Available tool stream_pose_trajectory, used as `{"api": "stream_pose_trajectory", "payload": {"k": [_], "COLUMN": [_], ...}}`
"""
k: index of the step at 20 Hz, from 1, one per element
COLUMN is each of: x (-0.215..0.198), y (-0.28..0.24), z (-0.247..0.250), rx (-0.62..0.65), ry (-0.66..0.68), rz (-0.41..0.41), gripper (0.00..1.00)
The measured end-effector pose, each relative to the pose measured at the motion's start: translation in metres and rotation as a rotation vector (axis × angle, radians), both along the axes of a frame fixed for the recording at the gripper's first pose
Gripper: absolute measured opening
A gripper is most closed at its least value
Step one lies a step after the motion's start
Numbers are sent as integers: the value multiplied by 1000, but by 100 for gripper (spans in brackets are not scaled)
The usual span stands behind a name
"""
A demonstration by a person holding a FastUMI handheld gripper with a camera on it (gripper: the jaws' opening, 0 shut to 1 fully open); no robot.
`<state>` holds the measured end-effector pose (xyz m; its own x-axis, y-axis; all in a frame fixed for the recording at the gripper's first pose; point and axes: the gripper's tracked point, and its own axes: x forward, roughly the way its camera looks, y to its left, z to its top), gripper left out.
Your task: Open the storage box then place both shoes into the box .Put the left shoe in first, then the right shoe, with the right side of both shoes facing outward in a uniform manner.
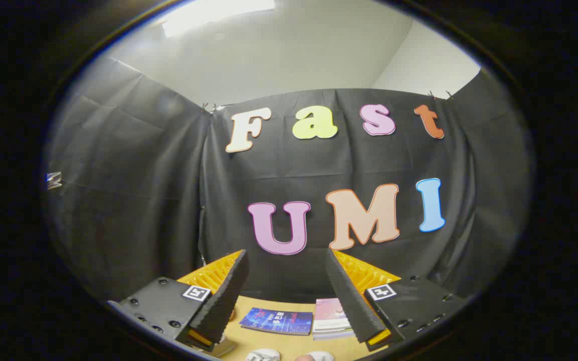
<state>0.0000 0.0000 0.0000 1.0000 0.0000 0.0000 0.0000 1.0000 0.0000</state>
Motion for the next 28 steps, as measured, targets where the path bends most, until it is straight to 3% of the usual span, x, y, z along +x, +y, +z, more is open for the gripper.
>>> {"api": "stream_pose_trajectory", "payload": {"k": [18, 22, 28], "x": [-4, -7, -26], "y": [39, 60, 109], "z": [-36, -68, -153], "rx": [21, 69, 186], "ry": [90, 178, 411], "rz": [100, 165, 336], "gripper": [97, 96, 95]}}
